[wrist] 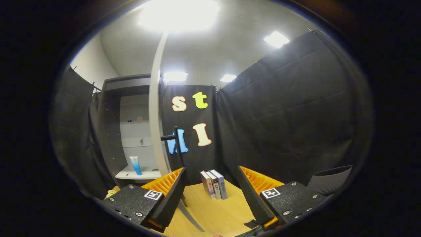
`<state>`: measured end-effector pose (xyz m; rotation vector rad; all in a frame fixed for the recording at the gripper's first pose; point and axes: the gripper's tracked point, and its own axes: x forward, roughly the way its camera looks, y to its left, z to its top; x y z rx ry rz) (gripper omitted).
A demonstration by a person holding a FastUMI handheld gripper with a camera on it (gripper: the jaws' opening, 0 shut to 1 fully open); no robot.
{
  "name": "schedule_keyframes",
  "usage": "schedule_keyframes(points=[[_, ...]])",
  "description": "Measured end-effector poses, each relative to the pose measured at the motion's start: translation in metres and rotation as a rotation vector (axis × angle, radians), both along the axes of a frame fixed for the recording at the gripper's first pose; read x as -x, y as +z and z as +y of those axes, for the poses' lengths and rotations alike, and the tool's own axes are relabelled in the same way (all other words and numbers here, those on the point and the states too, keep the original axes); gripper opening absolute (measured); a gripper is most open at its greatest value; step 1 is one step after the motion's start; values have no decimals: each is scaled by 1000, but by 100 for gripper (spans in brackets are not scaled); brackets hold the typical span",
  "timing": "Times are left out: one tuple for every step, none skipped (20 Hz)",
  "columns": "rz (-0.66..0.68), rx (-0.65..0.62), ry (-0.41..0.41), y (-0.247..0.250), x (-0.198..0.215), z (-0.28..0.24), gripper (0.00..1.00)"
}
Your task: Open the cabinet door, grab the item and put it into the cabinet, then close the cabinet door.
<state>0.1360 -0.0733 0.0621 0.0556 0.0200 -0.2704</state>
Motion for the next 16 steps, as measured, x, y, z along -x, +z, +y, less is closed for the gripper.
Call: schedule_keyframes(points=[[-3, -8, -9, 4, -10, -5, 94], [-4, -11, -13, 4, -23, -7, 94], [0, -8, -20, 5, -32, -11, 94], [-1, -2, -31, 6, -41, -16, 94], [-6, 5, -46, 8, -48, -20, 94], [-3, 6, -68, 7, -51, -24, 94], [4, -3, -82, 5, -54, -24, 94], [10, -14, -81, 4, -58, -21, 94], [16, -22, -72, 1, -62, -15, 94], [18, -13, -78, 2, -61, -12, 94], [0, 12, -91, 6, -62, -16, 94], [-11, 40, -95, 10, -61, -15, 94], [-15, 58, -96, 11, -60, -11, 94], [-15, 68, -95, 10, -58, -6, 94], [-14, 83, -95, 11, -56, -2, 94], [-15, 100, -96, 13, -54, 2, 94]])
